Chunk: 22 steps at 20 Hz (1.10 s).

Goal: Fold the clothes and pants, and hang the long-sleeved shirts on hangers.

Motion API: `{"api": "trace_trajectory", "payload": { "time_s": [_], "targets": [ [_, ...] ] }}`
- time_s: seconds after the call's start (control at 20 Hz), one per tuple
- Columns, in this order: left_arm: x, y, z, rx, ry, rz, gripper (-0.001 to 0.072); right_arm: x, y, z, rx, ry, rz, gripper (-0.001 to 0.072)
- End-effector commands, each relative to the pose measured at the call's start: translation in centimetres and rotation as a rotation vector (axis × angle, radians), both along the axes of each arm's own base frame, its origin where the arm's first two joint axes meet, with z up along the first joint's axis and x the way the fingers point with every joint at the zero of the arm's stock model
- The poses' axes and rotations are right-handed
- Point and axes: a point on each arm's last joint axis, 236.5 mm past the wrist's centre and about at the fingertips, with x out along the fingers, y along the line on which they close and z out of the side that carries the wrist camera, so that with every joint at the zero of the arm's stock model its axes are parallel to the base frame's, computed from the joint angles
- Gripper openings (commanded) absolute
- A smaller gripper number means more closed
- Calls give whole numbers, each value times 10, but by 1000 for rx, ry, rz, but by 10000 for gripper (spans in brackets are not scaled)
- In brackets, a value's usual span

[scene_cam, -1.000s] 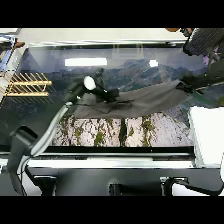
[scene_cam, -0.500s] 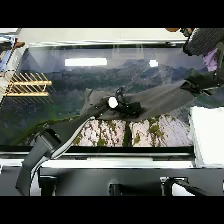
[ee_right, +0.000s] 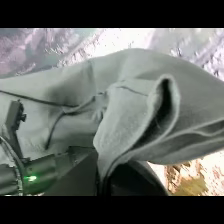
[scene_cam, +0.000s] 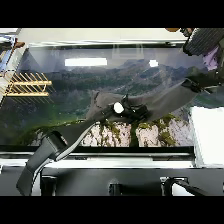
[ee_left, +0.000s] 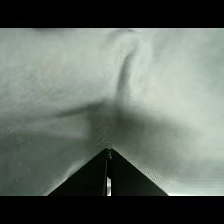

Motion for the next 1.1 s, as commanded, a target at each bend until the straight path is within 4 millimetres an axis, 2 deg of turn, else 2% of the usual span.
{"api": "trace_trajectory", "payload": {
  "time_s": [0.0,0.15,0.25,0.35,0.5,0.6,0.75,0.85,0.95,1.05],
  "targets": [
    [16,35,38,-10,-53,-51,14,11,21,6,71,-52,70,40],
    [48,113,107,22,-181,-67,14,25,57,18,228,-105,125,39],
    [60,180,149,91,-240,-43,15,33,81,20,232,-136,160,39],
    [61,251,185,179,-279,-4,15,36,127,15,245,-137,236,39],
    [52,354,234,312,-336,101,16,30,203,-10,276,-83,348,39],
    [40,407,263,365,-368,174,15,28,251,-29,295,-61,394,39],
    [21,463,292,405,-389,264,15,28,304,-53,317,-54,424,39],
    [11,486,300,432,-398,291,16,26,327,-73,321,-33,432,39],
    [7,498,300,449,-394,300,16,29,338,-93,323,-9,422,39],
    [6,503,298,466,-388,299,16,33,342,-109,335,19,403,39]
  ]
}}
